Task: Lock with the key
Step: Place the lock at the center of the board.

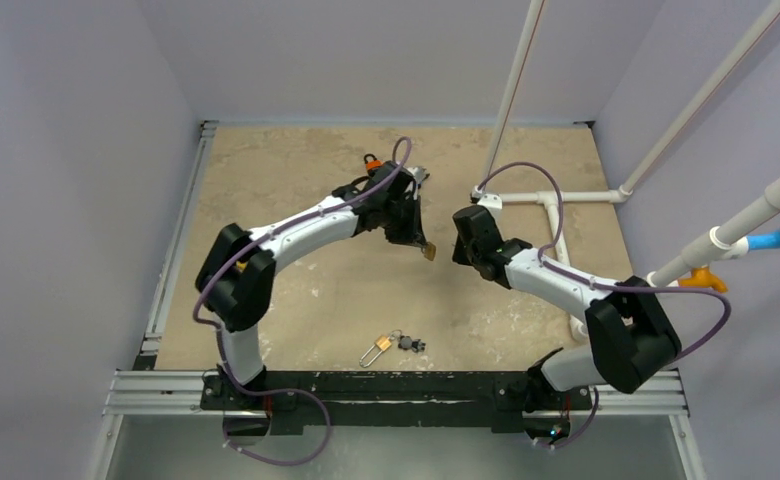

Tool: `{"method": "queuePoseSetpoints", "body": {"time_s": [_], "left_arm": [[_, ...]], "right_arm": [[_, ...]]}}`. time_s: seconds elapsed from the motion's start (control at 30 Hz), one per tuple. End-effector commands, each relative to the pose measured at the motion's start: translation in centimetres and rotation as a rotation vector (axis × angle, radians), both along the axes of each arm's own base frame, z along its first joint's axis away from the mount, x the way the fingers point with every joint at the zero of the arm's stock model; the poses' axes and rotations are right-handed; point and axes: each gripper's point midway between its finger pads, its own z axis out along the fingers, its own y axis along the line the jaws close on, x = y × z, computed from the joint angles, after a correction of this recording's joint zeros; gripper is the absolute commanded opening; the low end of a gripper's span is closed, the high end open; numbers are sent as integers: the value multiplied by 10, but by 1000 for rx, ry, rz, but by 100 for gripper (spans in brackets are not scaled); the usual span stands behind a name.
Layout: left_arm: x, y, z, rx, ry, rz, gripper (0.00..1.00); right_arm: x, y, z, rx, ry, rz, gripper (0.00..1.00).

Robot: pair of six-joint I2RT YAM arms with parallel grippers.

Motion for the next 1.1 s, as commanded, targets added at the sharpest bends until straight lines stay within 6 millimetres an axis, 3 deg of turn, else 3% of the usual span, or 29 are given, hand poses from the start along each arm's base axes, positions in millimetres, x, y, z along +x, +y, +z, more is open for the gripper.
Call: {"method": "queuePoseSetpoints", "body": {"time_s": [0.0,0.2,0.27,0.37,0.47,0.57,0.73,0.87,0.97,1.07], "left_arm": [[29,-45,9,-87,-37,24,0],[29,-69,-18,-92,32,-8,0],[30,-69,-19,-89,38,-10,10],[28,-70,-15,-92,34,-26,30],[29,-66,-1,-91,4,-36,54],[31,-57,19,-95,-31,-40,66],[29,-20,58,-86,-112,-13,74],[14,18,93,-101,-175,5,78],[-4,47,110,-92,-213,16,80],[-22,79,118,-75,-239,40,80]], "right_arm": [[11,-10,-3,31,-20,-74,0],[9,-11,-9,35,-5,-72,4],[8,-10,-11,39,5,-68,10],[7,-7,-9,50,6,-53,28],[7,-6,2,59,-12,-40,48],[7,-5,15,60,-22,-21,63],[3,-7,41,52,-52,12,87],[-7,6,59,87,-78,84,98],[-22,28,69,92,-88,156,99],[-48,65,67,99,-60,258,99]]}}
